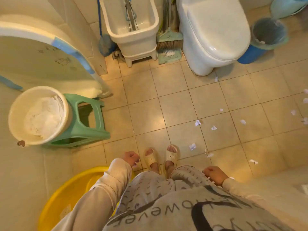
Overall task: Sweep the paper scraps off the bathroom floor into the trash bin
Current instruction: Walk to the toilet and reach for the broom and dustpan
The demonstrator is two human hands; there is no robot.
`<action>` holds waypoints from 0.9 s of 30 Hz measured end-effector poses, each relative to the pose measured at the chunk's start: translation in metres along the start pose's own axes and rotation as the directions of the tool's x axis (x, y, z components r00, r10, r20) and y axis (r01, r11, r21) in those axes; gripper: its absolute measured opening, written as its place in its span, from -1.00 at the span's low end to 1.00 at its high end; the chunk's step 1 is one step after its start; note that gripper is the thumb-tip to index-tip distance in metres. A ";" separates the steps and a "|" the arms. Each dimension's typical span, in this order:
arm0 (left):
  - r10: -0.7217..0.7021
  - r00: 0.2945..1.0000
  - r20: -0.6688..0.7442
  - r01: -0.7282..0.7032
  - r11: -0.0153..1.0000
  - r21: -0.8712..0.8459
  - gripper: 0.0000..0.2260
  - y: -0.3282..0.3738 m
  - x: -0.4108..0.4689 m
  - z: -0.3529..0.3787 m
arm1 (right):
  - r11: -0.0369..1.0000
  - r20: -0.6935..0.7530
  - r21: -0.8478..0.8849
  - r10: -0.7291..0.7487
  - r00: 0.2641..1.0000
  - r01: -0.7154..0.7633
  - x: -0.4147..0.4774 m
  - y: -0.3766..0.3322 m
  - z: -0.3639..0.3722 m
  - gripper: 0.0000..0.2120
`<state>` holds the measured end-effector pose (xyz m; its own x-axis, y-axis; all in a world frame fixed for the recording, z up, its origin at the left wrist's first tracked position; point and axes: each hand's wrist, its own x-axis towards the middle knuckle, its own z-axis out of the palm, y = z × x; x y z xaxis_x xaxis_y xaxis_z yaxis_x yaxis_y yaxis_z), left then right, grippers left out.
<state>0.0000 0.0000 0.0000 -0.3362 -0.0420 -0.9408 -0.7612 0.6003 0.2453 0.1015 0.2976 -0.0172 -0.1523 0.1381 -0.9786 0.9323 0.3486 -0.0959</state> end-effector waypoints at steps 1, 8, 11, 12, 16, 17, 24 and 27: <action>0.017 1.000 -0.027 -0.017 0.999 -0.029 -0.69 -0.001 0.001 0.002 | 1.000 -0.006 -0.027 -0.004 1.000 0.004 0.002 -0.002 -0.004 -0.89; -0.113 0.990 -0.084 0.098 0.982 -0.164 -0.74 -0.023 -0.011 0.017 | 0.989 -0.015 -0.139 -0.059 0.998 0.057 0.018 -0.047 -0.039 -0.83; -0.162 0.974 -0.160 0.128 0.970 -0.205 -0.92 -0.039 -0.026 0.026 | 0.981 -0.032 -0.162 -0.118 0.993 0.111 0.021 -0.074 -0.053 -0.73; -0.170 0.967 -0.189 0.111 0.952 -0.286 -0.89 -0.041 -0.032 0.029 | 0.981 -0.042 -0.147 -0.133 0.990 0.126 0.020 -0.084 -0.057 -0.72; -0.304 0.923 -0.237 0.141 0.839 -0.525 -0.80 -0.041 -0.034 0.031 | 0.974 -0.044 -0.074 -0.216 0.975 0.213 0.014 -0.120 -0.070 -0.71; -0.323 0.916 -0.236 0.148 0.821 -0.552 -0.81 -0.038 -0.030 0.029 | 0.970 -0.040 -0.065 -0.237 0.971 0.235 0.013 -0.127 -0.071 -0.71; -0.265 0.953 -0.145 0.186 0.894 -0.408 -0.77 0.014 0.031 -0.018 | 0.960 -0.039 0.000 -0.281 0.959 0.281 0.017 -0.170 -0.075 -0.85; -0.211 0.969 -0.131 0.162 0.937 -0.309 -0.70 0.052 0.053 -0.045 | 0.965 -0.069 -0.006 -0.262 0.963 0.263 0.026 -0.185 -0.077 -0.85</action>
<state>-0.0824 -0.0075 -0.0269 -0.2376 -0.2718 -0.9326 -0.9394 0.3087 0.1494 -0.1003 0.3084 -0.0106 -0.4138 0.1053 -0.9042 0.8576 0.3784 -0.3484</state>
